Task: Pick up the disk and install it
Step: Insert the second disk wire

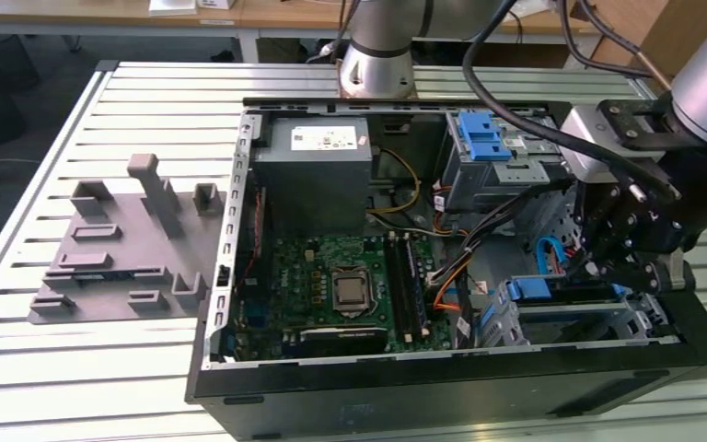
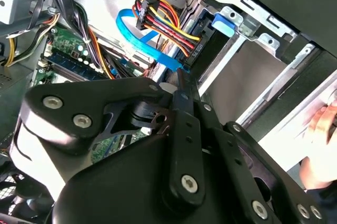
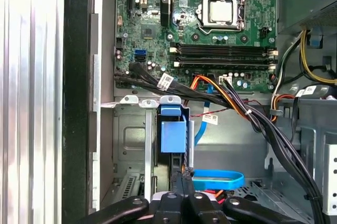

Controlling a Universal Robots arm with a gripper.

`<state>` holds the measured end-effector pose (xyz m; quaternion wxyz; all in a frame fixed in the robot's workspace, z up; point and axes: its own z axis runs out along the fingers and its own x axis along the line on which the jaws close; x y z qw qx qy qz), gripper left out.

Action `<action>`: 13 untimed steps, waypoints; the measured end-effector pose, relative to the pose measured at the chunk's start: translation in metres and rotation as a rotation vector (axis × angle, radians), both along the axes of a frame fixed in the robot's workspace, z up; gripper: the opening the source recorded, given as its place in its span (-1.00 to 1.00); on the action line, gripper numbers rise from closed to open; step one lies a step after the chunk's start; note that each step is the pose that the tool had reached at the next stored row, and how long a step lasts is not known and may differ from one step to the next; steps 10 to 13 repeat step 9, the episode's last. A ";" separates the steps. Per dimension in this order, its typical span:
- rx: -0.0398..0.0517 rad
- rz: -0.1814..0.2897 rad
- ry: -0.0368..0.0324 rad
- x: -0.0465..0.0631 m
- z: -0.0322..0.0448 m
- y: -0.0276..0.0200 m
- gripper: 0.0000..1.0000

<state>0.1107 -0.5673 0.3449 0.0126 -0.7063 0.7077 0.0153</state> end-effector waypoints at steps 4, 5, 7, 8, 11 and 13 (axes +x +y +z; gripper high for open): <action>0.0000 0.000 0.0000 0.000 0.0011 0.0000 -0.79; -0.0001 0.000 0.0000 0.000 0.0014 0.0000 -0.79; -0.0002 0.000 0.0002 0.000 0.0022 0.0000 -0.79; -0.0001 0.000 0.0003 0.000 0.0025 0.0000 -0.79; -0.0001 0.000 0.0003 0.000 0.0029 0.0000 -0.79; -0.0001 0.000 0.0003 0.000 0.0029 0.0000 -0.79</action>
